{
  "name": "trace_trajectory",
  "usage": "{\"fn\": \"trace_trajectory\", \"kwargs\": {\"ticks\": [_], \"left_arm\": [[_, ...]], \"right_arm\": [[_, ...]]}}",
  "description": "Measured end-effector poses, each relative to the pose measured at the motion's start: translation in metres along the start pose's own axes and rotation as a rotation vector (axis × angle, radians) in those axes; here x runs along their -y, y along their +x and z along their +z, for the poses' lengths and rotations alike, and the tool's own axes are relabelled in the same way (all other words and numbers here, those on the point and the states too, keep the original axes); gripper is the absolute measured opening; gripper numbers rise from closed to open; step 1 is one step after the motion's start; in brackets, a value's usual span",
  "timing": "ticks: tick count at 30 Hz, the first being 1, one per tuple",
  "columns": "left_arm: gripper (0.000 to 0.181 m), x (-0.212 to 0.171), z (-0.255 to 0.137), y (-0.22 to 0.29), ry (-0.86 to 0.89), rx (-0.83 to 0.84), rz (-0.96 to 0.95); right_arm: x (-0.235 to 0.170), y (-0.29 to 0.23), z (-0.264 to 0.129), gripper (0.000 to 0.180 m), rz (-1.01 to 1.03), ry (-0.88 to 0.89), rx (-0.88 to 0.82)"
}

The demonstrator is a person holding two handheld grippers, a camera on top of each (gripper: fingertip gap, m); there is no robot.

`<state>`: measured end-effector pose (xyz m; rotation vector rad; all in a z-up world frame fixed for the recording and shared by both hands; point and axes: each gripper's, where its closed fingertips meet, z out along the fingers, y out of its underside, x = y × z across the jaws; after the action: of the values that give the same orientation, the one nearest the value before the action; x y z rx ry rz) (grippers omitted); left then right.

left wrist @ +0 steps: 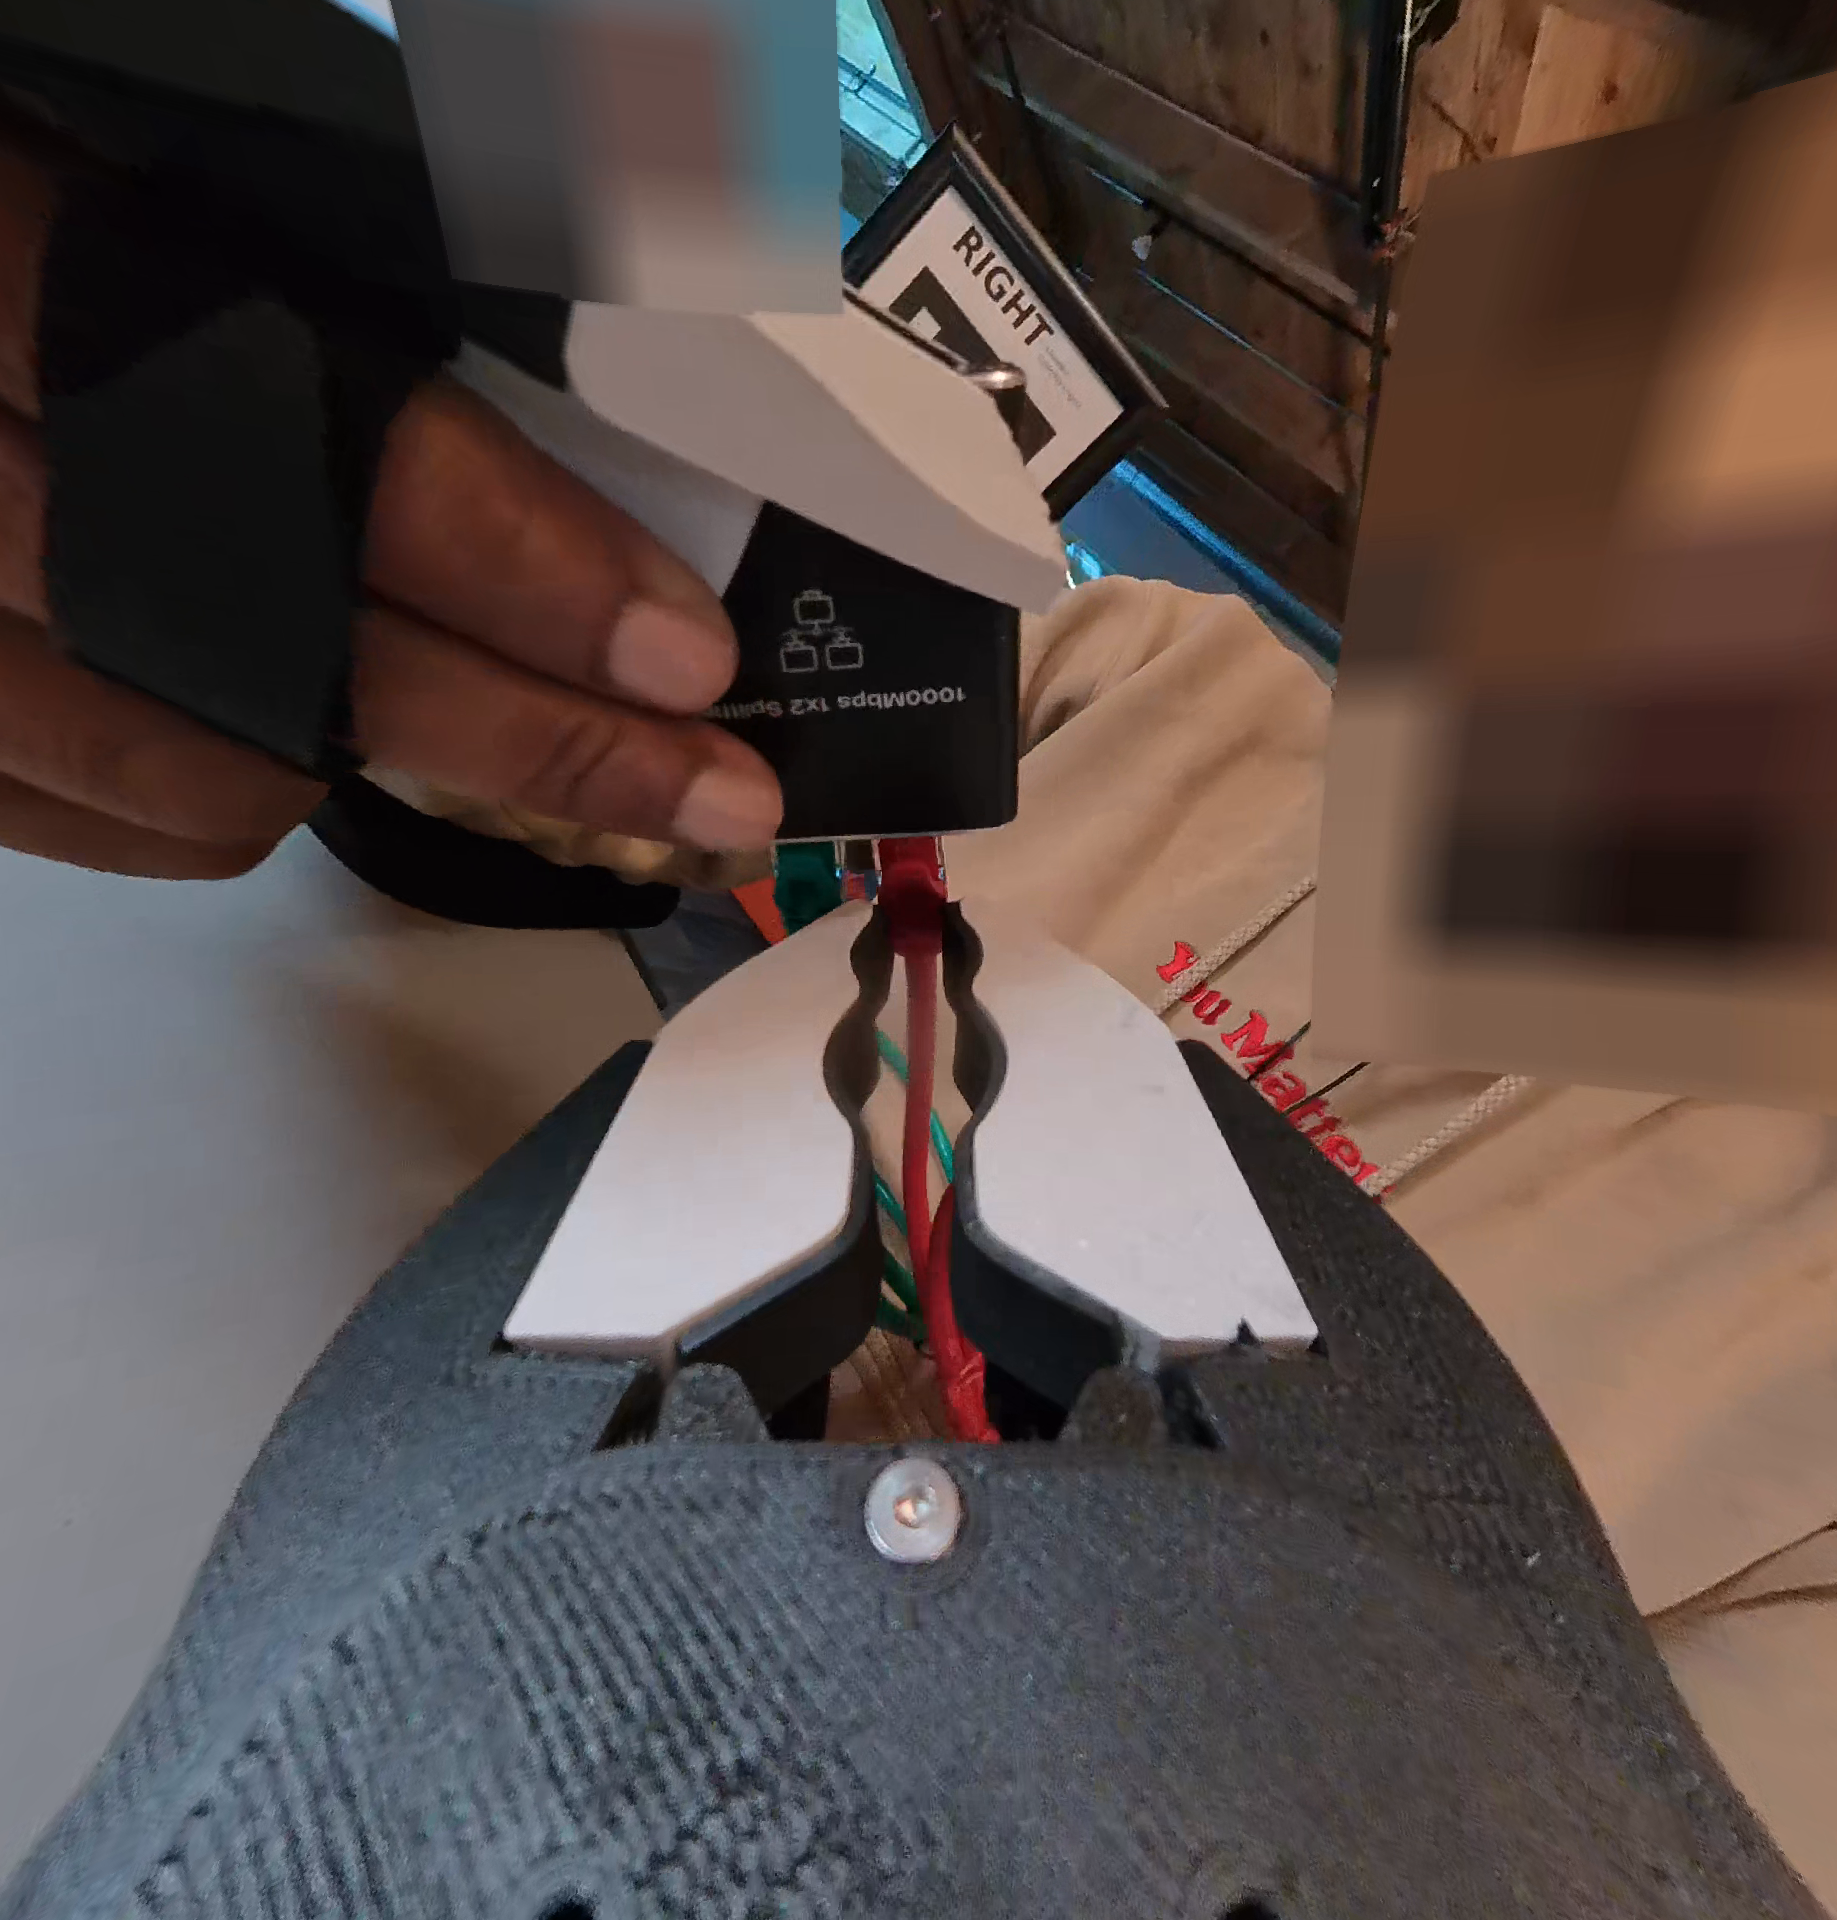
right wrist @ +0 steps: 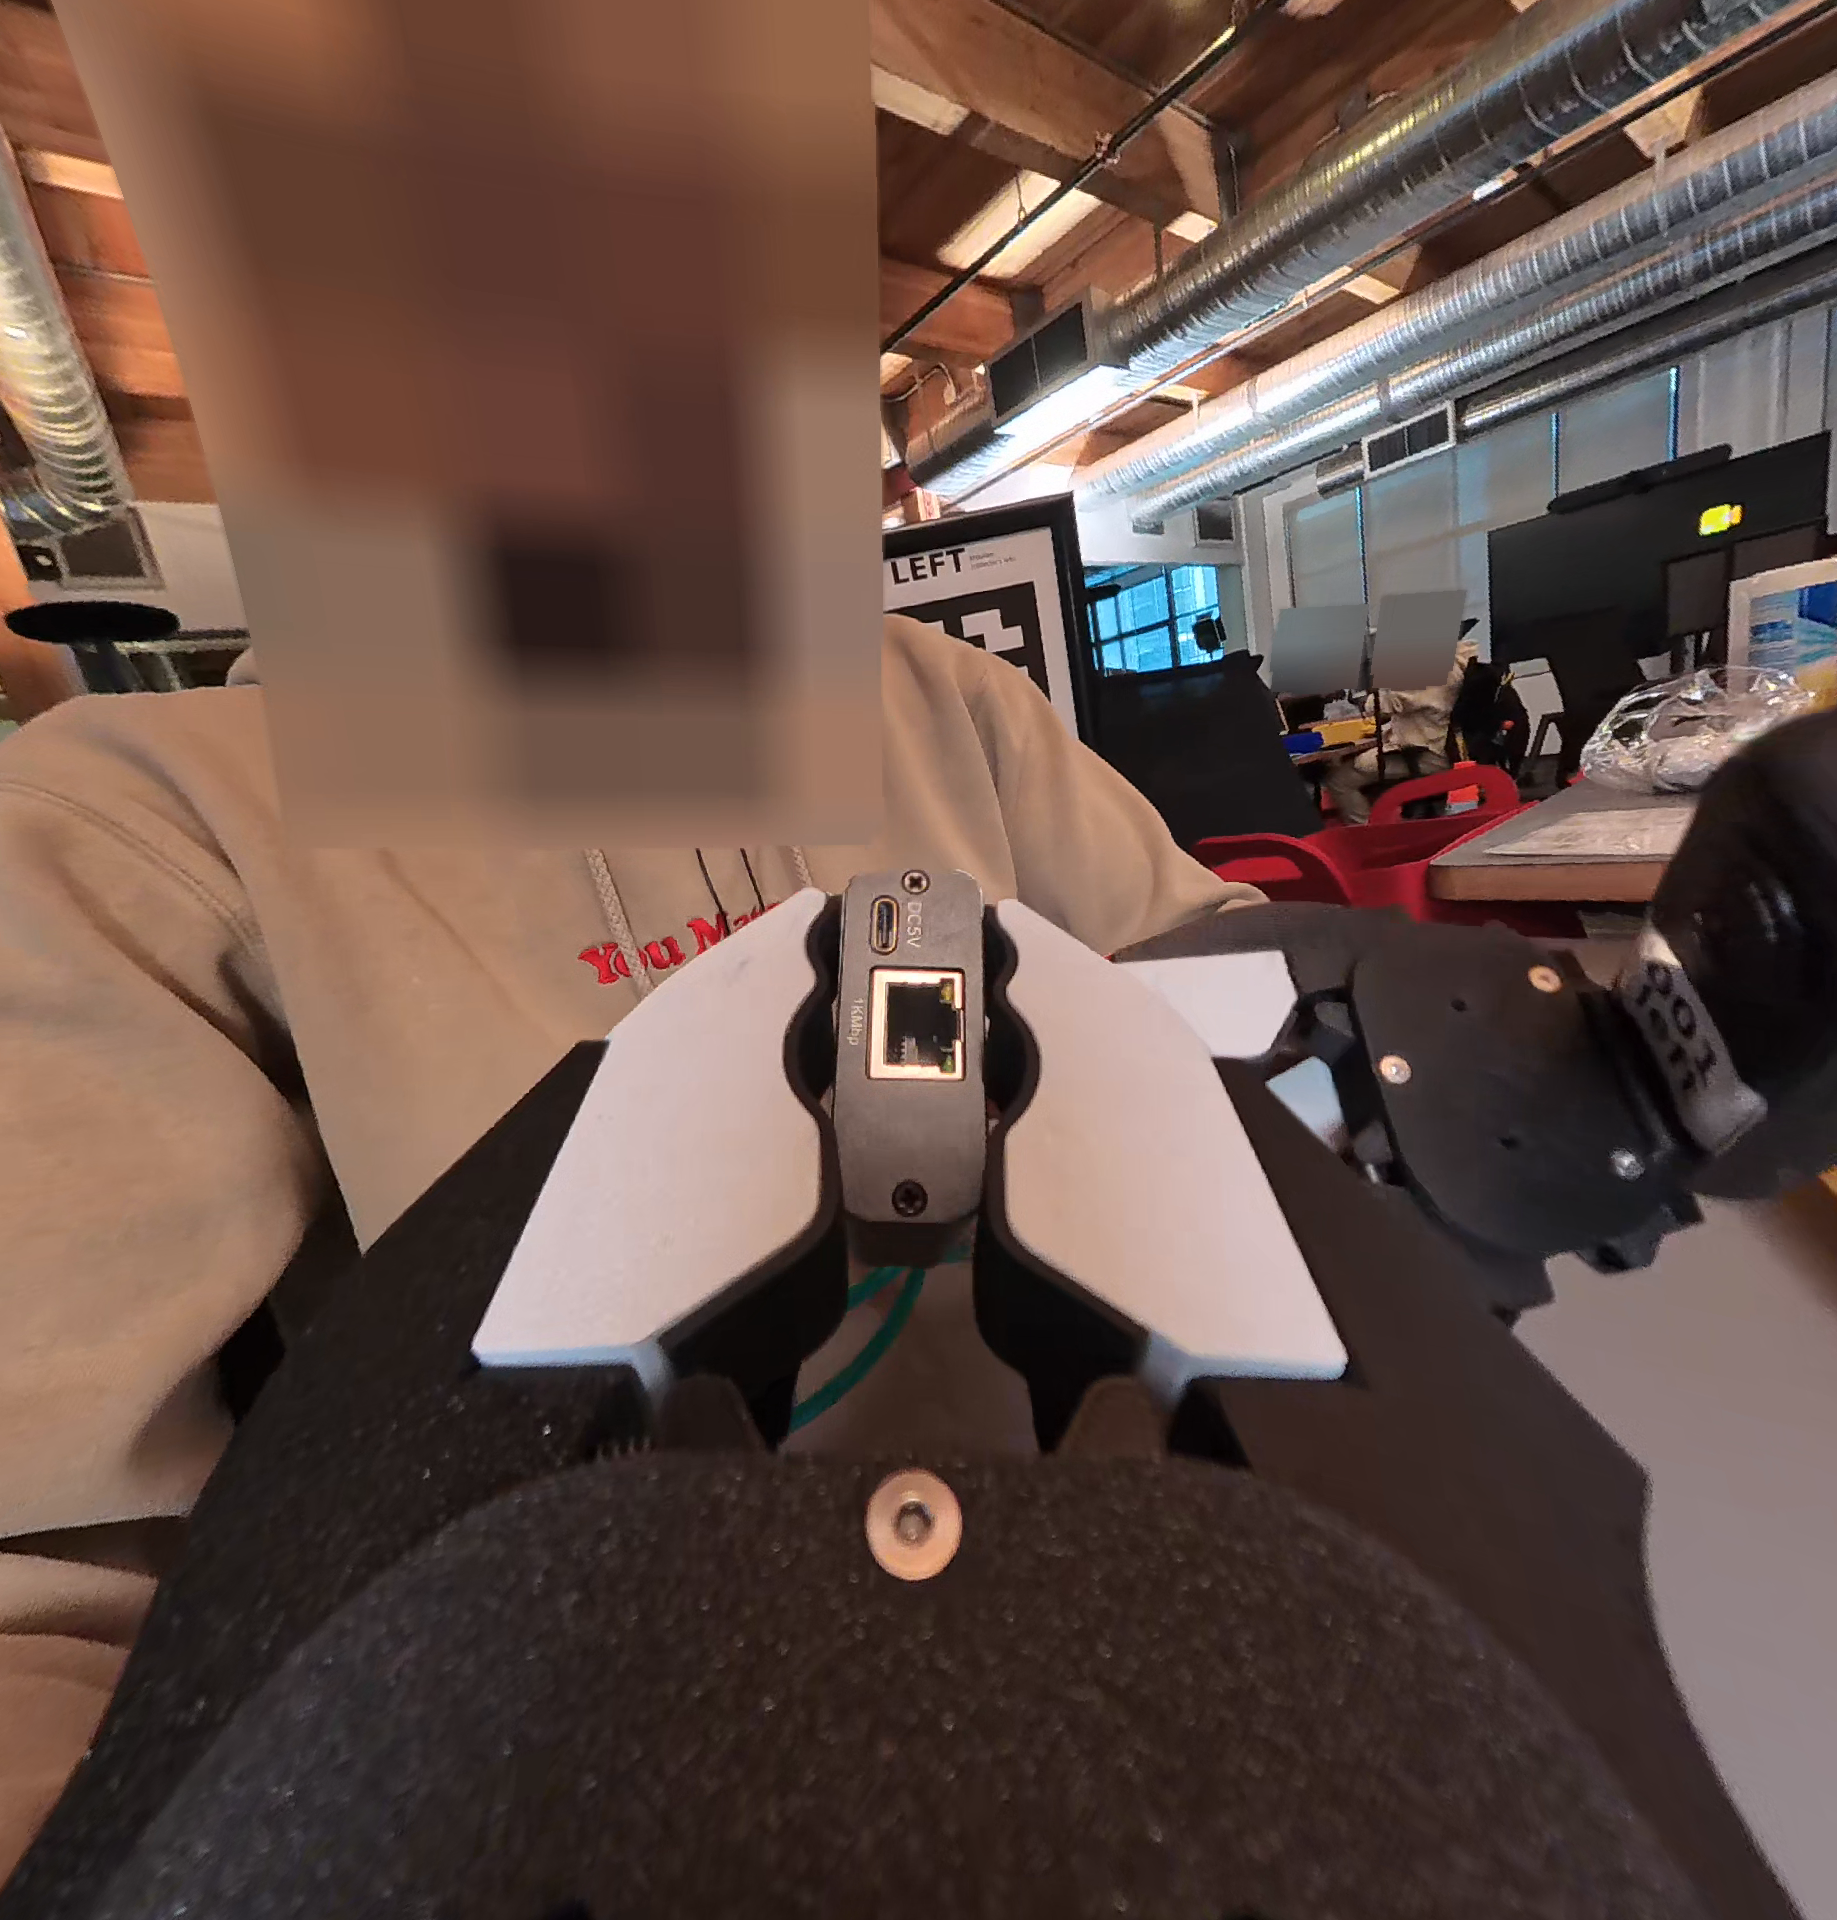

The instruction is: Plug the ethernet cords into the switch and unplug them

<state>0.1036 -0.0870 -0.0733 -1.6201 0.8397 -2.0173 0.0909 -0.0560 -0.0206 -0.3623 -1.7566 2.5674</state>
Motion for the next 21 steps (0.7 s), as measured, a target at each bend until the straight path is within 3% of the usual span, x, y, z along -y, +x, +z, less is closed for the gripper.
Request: {"fn": "trace_trajectory", "kwargs": {"ticks": [5, 11, 13, 18, 21], "left_arm": [[0.010, 0.000, -0.006, -0.009, -0.036, 0.158, 0.096], [0.024, 0.035, -0.039, -0.013, 0.123, 0.372, 0.179], [0.026, 0.045, -0.056, -0.014, 0.133, 0.518, 0.252], [0.016, 0.077, -0.116, -0.006, 0.051, 1.117, 0.755], [0.020, 0.086, -0.135, 0.011, 0.045, 1.239, 0.847]], "right_arm": [[-0.001, 0.004, -0.002, 0.024, -0.027, -0.049, -0.055], [0.008, 0.010, -0.010, 0.024, -0.082, -0.028, -0.141], [0.010, 0.016, -0.014, 0.024, -0.098, -0.032, -0.190], [0.015, 0.022, -0.021, 0.024, -0.130, -0.045, -0.273], [0.015, 0.025, -0.022, 0.024, -0.144, -0.067, -0.311]]}}
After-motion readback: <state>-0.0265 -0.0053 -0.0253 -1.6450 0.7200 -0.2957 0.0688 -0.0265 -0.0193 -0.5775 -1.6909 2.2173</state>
